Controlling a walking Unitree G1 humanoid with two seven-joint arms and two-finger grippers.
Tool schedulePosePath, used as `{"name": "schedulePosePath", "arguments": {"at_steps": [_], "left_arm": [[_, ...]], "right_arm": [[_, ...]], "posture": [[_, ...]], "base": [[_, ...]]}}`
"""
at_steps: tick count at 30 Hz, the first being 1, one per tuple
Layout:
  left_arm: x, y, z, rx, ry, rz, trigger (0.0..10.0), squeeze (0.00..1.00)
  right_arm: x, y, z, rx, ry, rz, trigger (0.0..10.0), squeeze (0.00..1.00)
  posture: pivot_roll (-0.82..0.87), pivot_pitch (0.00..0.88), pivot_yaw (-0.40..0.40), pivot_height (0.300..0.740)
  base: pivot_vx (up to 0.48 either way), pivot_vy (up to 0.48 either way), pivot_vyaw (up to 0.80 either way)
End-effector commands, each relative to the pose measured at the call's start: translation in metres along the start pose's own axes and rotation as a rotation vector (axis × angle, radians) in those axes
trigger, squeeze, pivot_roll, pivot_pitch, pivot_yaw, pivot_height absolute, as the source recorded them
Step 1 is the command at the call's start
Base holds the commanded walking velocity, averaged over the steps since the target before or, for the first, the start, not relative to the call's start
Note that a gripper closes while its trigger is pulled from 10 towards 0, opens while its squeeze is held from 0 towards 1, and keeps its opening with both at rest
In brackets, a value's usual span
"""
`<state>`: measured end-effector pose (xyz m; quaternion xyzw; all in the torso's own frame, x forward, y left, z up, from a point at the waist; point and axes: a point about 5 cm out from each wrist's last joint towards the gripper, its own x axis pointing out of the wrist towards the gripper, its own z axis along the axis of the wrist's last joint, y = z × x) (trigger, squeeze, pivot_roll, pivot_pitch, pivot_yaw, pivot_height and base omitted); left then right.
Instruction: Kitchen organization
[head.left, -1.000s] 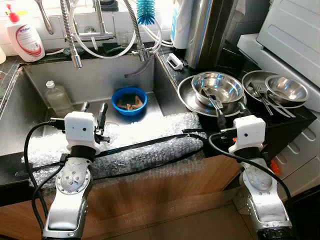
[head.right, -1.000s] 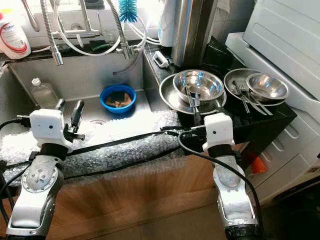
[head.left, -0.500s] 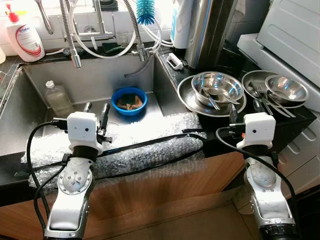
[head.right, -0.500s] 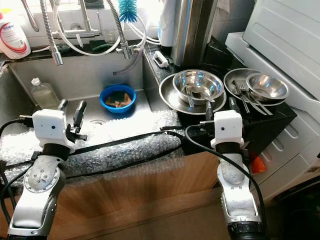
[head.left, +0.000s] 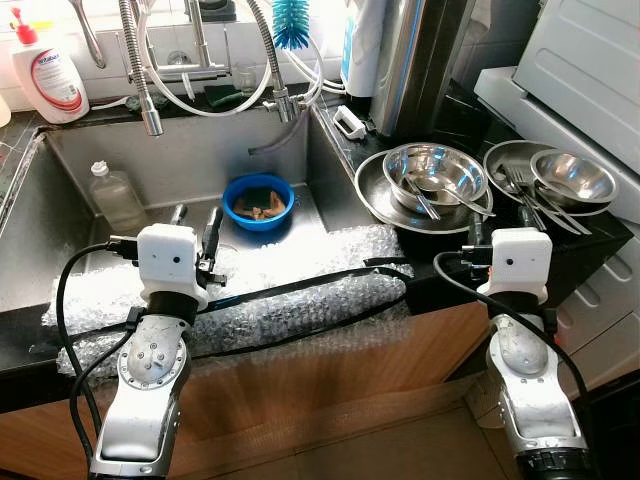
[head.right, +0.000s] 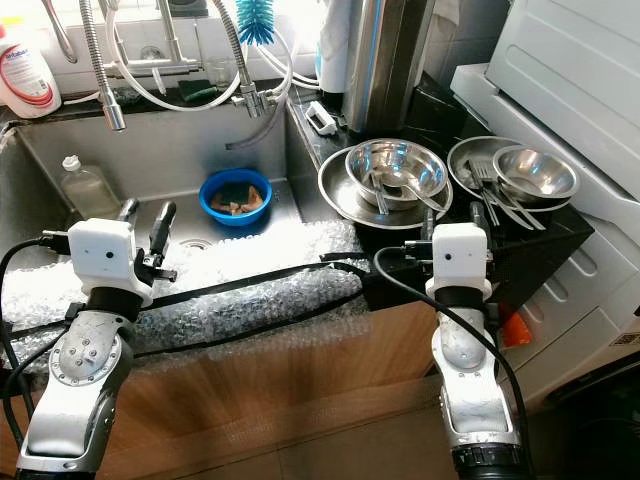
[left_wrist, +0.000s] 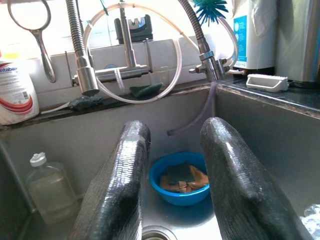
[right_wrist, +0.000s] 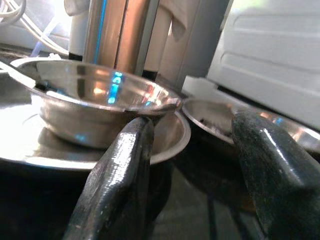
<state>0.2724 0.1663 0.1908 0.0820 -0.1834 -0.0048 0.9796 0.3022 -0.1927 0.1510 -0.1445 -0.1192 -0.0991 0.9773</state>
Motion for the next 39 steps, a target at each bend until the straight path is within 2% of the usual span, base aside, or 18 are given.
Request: {"name": "schedulePosePath", "arguments": {"at_steps": [1,7,13,39], "left_arm": [[0.000,-0.001,0.003,0.015,-0.014,-0.011,10.0,0.00],[0.001,-0.001,0.003,0.014,-0.013,-0.009,10.0,0.00],[0.001,-0.002,0.004,0.020,-0.017,-0.012,10.0,0.00],[0.001,-0.002,0.005,0.015,-0.021,-0.012,10.0,0.00]], "right_arm": [[0.001,0.001,-0.003,0.011,0.022,0.003,10.0,0.00],[0.001,0.004,-0.006,0.110,0.060,-0.026,10.0,0.00],[0.002,0.006,0.004,0.229,0.006,-0.021,10.0,0.00],[0.002,0.016,0.018,0.283,-0.064,0.028,10.0,0.00]], "posture": [[0.06,0.100,-0.034,0.740],[0.06,0.100,-0.035,0.740],[0.06,0.101,-0.035,0.740],[0.07,0.098,-0.034,0.740]], "base": [[0.000,0.000,0.00],[0.000,0.000,0.00],[0.000,0.000,0.00],[0.000,0.000,0.00]]}}
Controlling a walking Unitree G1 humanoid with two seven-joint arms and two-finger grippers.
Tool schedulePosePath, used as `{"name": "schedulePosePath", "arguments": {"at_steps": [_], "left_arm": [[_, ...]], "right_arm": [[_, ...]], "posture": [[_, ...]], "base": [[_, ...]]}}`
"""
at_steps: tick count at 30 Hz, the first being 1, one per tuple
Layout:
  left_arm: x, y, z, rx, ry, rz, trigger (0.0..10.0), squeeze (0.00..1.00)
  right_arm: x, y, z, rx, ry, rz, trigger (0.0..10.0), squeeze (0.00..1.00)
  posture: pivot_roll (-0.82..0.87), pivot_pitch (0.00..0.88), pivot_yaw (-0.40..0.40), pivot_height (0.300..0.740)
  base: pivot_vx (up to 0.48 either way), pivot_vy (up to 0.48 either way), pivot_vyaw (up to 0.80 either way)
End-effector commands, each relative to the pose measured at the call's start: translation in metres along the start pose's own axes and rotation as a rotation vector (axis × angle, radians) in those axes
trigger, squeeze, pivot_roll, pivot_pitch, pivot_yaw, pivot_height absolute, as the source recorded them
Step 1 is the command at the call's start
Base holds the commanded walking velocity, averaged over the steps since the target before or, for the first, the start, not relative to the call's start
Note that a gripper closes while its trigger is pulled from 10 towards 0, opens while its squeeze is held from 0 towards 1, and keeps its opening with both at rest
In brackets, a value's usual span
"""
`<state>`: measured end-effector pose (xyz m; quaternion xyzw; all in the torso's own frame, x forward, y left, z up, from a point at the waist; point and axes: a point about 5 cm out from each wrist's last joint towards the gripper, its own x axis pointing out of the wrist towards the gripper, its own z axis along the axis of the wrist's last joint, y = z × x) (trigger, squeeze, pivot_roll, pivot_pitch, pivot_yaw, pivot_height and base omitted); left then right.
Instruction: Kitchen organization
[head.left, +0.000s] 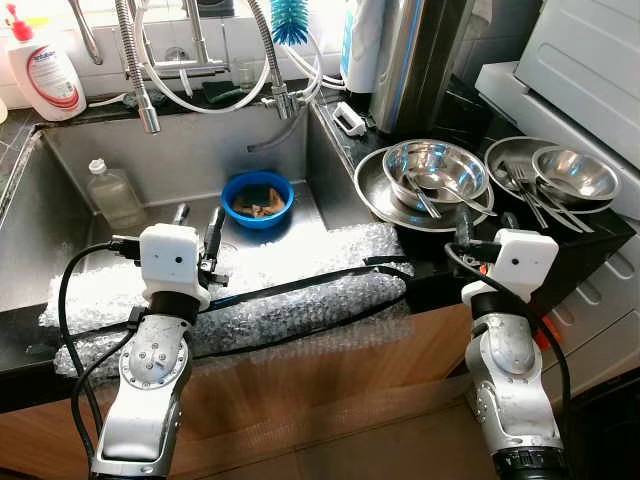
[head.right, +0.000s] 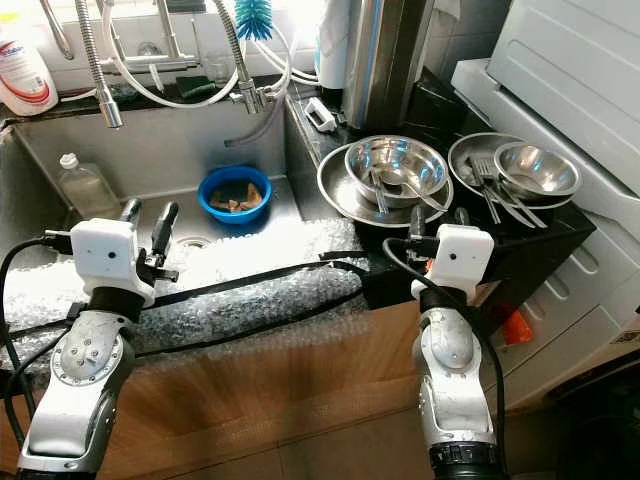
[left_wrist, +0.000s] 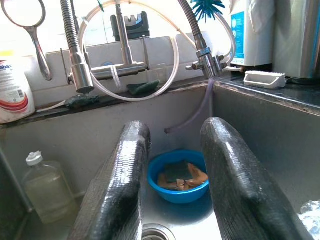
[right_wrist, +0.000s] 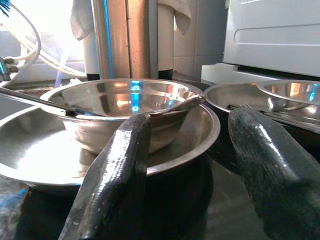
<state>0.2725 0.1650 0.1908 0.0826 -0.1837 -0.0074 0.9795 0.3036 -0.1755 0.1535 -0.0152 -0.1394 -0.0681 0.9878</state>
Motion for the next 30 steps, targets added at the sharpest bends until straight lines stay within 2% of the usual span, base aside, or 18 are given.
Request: {"name": "schedulePosePath", "arguments": {"at_steps": [1,25,30], "left_arm": [[0.0008,-0.0006,0.0046,0.015,-0.020,-0.007,10.0,0.00],[0.0000,-0.0025,0.0034,0.017,-0.018,-0.015,10.0,0.00],[0.0003,-0.0031,0.0033,0.020,-0.018,-0.019,10.0,0.00]], "right_arm": [[0.0031,0.0025,0.0099,0.015,-0.043,0.008,10.0,0.00],[0.0101,0.0040,0.0140,0.037,-0.061,0.007,10.0,0.00],[0.0124,0.0059,0.0105,0.076,-0.038,-0.009,10.0,0.00]], "posture": [[0.07,0.098,-0.034,0.740],[0.06,0.100,-0.034,0.740],[0.07,0.100,-0.033,0.740]], "base": [[0.000,0.000,0.00],[0.000,0.000,0.00],[0.000,0.000,0.00]]}}
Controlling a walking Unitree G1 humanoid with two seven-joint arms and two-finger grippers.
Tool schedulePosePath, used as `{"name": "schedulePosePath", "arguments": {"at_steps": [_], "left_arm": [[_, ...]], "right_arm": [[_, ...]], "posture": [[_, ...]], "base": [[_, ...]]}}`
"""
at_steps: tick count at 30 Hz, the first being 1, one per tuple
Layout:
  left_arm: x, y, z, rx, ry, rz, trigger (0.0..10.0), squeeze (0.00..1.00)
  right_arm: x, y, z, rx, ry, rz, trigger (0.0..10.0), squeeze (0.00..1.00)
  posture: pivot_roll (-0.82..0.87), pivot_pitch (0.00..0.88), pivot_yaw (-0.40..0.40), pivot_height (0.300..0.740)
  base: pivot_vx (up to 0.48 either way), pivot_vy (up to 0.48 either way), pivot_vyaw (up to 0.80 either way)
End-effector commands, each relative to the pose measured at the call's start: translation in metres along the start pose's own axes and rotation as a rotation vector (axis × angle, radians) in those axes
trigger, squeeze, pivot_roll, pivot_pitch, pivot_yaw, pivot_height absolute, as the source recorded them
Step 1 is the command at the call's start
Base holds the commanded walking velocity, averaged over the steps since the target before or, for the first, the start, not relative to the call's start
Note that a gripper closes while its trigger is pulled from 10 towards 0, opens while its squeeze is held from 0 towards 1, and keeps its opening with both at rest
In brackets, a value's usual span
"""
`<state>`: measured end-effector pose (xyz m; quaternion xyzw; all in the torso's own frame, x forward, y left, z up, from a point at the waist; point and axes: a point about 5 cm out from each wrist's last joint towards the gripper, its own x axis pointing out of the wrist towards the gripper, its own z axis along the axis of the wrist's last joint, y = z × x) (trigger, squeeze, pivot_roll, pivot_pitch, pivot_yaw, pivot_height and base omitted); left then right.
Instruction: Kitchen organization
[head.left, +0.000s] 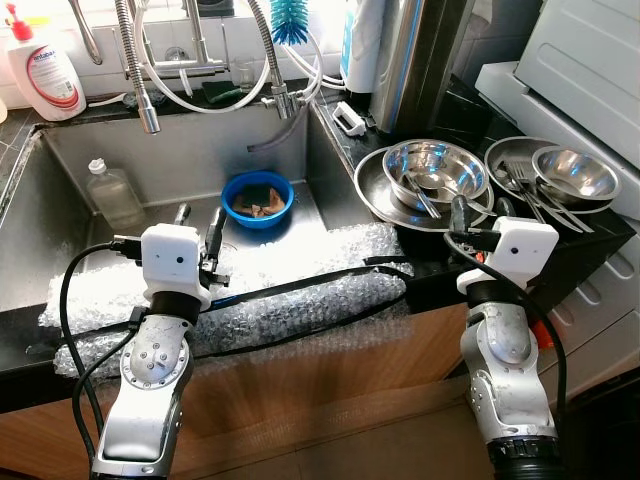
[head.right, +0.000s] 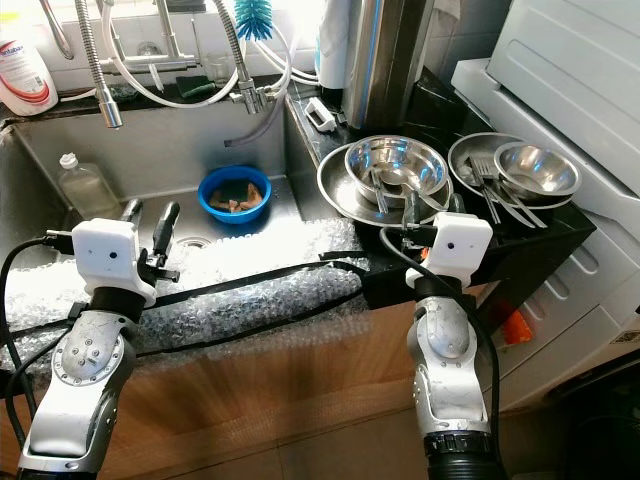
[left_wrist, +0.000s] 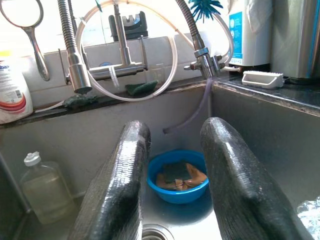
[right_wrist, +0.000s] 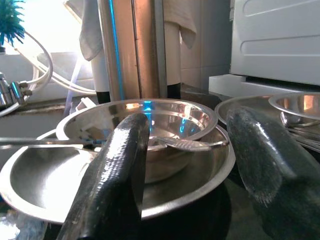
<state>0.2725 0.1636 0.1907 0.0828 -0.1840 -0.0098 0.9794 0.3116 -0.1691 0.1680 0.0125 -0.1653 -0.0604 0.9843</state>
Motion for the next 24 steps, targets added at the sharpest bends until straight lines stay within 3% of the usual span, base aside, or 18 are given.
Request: {"name": "schedulePosePath", "arguments": {"at_steps": [1,9,24], "left_arm": [[0.0003,-0.0018,0.0031,0.020,-0.017,-0.014,10.0,0.00],[0.0002,-0.0020,0.0035,0.023,-0.019,-0.014,10.0,0.00],[0.0011,-0.0021,0.0035,0.026,-0.021,-0.010,10.0,0.00]], "right_arm": [[0.0015,-0.0015,-0.0015,0.015,0.010,-0.016,10.0,0.00],[0.0035,-0.0017,-0.0085,0.171,0.070,-0.056,10.0,0.00],[0.0061,0.0062,-0.0068,0.210,0.061,-0.001,10.0,0.00]], "posture": [[0.07,0.100,-0.033,0.740],[0.07,0.100,-0.033,0.740],[0.07,0.098,-0.033,0.740]], "base": [[0.000,0.000,0.00],[0.000,0.000,0.00],[0.000,0.000,0.00]]}}
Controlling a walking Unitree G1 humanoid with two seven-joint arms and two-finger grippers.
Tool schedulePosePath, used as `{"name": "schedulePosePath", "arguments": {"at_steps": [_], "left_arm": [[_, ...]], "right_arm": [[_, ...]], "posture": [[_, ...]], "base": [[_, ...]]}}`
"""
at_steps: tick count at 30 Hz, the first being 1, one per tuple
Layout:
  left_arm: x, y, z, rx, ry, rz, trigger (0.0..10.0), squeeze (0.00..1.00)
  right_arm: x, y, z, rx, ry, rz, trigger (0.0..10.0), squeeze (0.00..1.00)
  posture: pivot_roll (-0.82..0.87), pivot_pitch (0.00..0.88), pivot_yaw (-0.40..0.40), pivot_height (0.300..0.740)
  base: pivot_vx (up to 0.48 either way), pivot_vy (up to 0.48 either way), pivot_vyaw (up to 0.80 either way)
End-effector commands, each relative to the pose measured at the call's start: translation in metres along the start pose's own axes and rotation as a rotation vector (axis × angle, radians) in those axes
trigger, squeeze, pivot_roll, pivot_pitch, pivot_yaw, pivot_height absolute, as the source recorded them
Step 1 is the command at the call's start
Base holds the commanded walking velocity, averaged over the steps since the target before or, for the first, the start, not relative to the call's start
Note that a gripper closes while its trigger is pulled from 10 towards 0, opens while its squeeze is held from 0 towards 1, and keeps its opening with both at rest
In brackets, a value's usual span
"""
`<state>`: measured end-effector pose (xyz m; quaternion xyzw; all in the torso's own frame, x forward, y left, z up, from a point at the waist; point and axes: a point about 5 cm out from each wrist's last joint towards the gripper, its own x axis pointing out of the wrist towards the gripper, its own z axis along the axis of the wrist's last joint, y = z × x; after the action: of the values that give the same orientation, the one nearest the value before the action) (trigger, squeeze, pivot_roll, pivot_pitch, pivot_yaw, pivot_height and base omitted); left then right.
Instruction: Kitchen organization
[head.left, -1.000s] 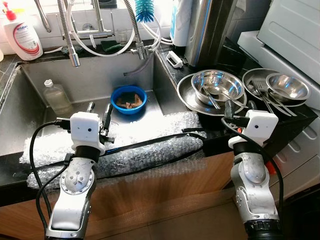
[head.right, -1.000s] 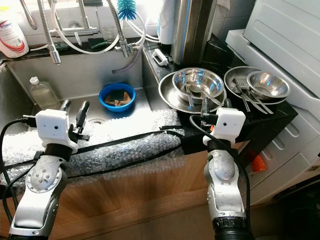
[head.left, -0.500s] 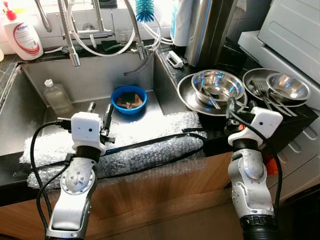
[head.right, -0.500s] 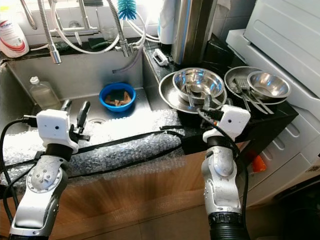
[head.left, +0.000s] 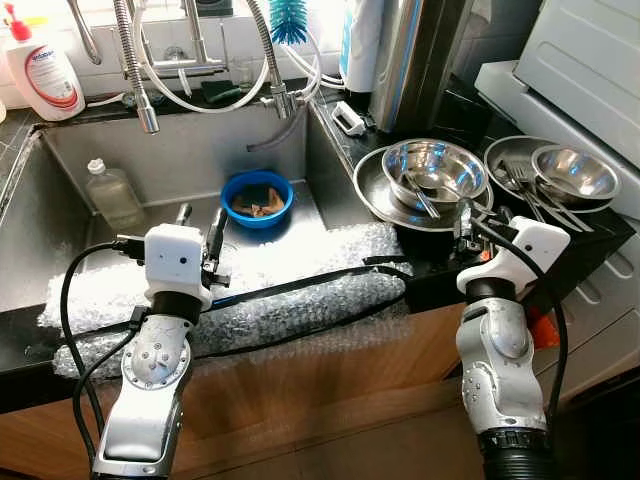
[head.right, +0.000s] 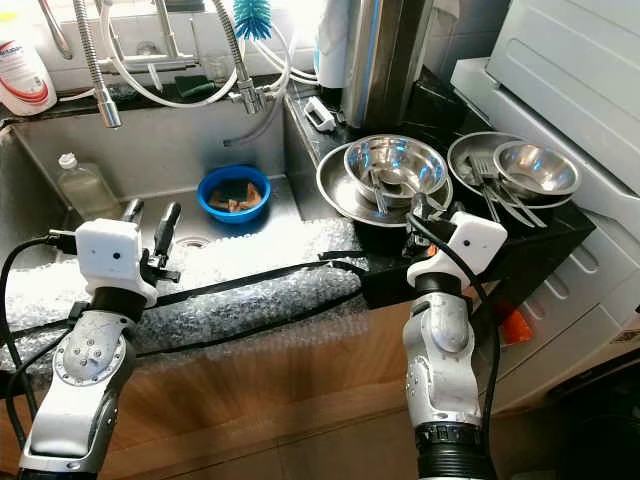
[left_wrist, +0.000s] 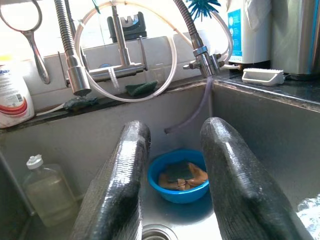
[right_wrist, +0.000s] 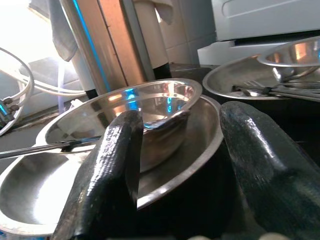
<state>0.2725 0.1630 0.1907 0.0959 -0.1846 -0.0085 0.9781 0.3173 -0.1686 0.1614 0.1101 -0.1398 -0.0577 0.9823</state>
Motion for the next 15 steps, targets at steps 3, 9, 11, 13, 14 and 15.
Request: {"name": "schedulePosePath", "arguments": {"at_steps": [3,9,11,13,14,15], "left_arm": [[0.0012,-0.0012,0.0034,-0.001,-0.020,-0.007,10.0,0.00],[0.0010,-0.0014,0.0034,-0.001,-0.019,-0.004,10.0,0.00],[0.0010,-0.0015,0.0033,0.000,-0.020,-0.005,10.0,0.00],[0.0009,-0.0017,0.0032,-0.001,-0.020,-0.005,10.0,0.00],[0.0009,-0.0017,0.0032,-0.001,-0.020,-0.006,10.0,0.00],[0.0009,-0.0017,0.0032,-0.002,-0.020,-0.006,10.0,0.00]], "right_arm": [[0.0026,0.0088,0.0012,0.025,-0.003,0.046,10.0,0.00],[0.0024,0.0106,0.0018,0.032,-0.006,0.057,0.4,0.00],[0.0025,0.0105,0.0018,0.032,-0.006,0.058,0.4,0.00],[0.0034,0.0092,0.0016,0.027,-0.005,0.050,10.0,0.00],[0.0035,0.0087,0.0015,0.028,-0.005,0.047,10.0,0.00],[0.0036,0.0086,0.0015,0.028,-0.005,0.048,10.0,0.00]], "posture": [[0.07,0.097,-0.034,0.740],[0.07,0.098,-0.036,0.740],[0.07,0.099,-0.036,0.740],[0.07,0.099,-0.036,0.740],[0.07,0.099,-0.036,0.740],[0.07,0.099,-0.036,0.740]], "base": [[0.000,0.000,0.00],[0.000,0.000,0.00],[0.000,0.000,0.00],[0.000,0.000,0.00],[0.000,0.000,0.00],[0.000,0.000,0.00]]}}
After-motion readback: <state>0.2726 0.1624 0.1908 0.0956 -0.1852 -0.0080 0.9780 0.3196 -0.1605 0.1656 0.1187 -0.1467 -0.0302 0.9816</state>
